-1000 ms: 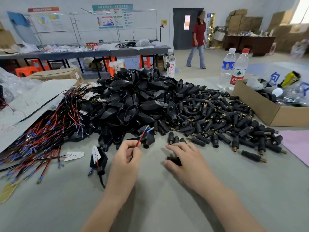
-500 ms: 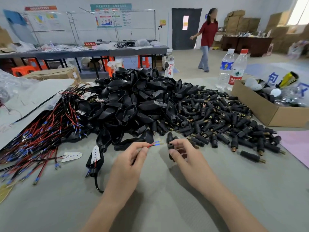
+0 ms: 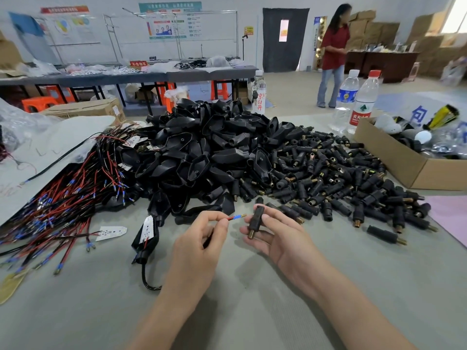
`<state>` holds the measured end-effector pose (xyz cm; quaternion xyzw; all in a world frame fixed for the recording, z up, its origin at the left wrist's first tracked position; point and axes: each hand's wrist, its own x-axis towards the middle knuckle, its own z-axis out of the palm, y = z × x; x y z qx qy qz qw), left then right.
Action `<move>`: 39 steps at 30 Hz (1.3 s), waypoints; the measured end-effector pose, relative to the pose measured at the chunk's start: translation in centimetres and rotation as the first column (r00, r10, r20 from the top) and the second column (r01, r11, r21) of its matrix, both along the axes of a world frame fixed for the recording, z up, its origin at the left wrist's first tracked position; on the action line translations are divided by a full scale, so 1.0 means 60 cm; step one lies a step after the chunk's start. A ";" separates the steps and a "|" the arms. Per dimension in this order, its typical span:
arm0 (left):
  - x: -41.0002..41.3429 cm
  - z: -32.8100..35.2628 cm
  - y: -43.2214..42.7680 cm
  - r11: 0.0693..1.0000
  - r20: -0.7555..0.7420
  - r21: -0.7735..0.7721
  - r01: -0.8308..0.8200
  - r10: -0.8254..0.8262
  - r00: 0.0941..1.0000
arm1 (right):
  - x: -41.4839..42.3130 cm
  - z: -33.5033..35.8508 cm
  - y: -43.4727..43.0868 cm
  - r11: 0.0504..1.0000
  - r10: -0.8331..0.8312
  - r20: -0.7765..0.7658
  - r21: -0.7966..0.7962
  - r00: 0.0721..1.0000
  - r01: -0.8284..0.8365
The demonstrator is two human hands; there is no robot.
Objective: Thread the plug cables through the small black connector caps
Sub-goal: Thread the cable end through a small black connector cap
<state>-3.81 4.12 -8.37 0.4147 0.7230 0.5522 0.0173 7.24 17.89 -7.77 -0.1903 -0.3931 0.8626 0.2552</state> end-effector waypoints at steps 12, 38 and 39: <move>0.001 0.002 -0.003 1.000 0.103 0.002 0.011 -0.011 0.995 | 0.006 0.001 0.012 0.999 0.035 -0.034 -0.020 0.999 -0.035; -0.012 -0.006 0.003 0.999 0.100 0.014 -0.038 0.036 0.994 | 0.011 0.003 -0.008 0.886 0.185 0.030 0.427 0.982 -0.180; -0.012 -0.006 0.002 0.999 0.094 0.022 -0.040 0.038 0.995 | 0.011 0.003 -0.009 0.849 0.140 0.070 0.505 0.988 -0.156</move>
